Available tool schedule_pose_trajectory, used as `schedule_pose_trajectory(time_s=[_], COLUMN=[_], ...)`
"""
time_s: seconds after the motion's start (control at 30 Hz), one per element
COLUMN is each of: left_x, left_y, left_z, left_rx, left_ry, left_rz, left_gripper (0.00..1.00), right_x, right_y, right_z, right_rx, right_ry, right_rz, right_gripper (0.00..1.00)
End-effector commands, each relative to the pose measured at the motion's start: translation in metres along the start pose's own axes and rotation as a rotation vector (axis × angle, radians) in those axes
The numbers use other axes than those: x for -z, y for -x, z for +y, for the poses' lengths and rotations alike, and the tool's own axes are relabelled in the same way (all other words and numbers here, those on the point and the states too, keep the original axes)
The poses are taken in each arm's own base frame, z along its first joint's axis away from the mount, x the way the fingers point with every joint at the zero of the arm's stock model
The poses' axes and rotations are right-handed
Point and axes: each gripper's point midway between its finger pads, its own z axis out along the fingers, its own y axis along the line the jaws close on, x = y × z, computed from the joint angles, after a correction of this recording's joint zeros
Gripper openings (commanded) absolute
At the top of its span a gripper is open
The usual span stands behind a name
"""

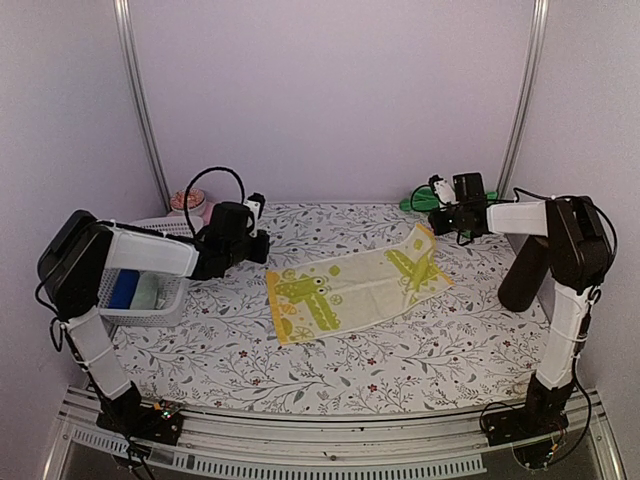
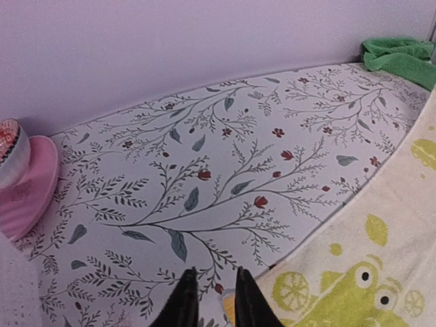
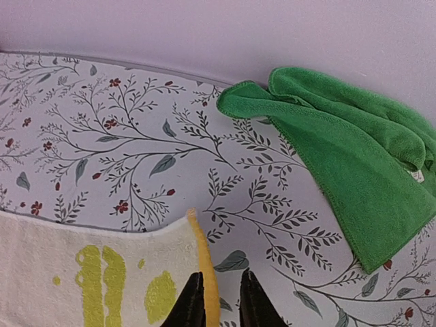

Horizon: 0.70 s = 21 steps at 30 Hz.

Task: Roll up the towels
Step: Flatten out the towel at the center of the board.

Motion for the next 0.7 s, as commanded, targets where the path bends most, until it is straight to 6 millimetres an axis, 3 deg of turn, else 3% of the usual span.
schedule_pose_trajectory(time_s=[0.0, 0.07, 0.23, 0.5, 0.67], left_x=[-0.012, -0.016, -0.022, -0.032, -0.034], left_y=[-0.026, -0.039, -0.066, -0.09, -0.091], left_z=[-0.015, -0.021, -0.018, -0.017, -0.018], left_rx=[0.043, 0.07, 0.141, 0.314, 0.4], left_ry=[-0.104, -0.139, -0.146, -0.274, -0.341], left_rz=[0.099, 0.135, 0.211, 0.267, 0.273], left_gripper=[0.32, 0.44, 0.57, 0.61, 0.61], right_x=[-0.008, -0.012, -0.023, -0.049, -0.038], right_y=[-0.016, -0.017, -0.013, -0.017, 0.0], right_z=[-0.019, -0.026, -0.029, -0.03, -0.021], right_rx=[0.04, 0.053, 0.097, 0.069, 0.04], right_ry=[-0.101, -0.13, -0.12, -0.011, 0.045], right_rz=[0.092, 0.116, 0.163, 0.298, 0.263], right_gripper=[0.27, 0.35, 0.57, 0.64, 0.66])
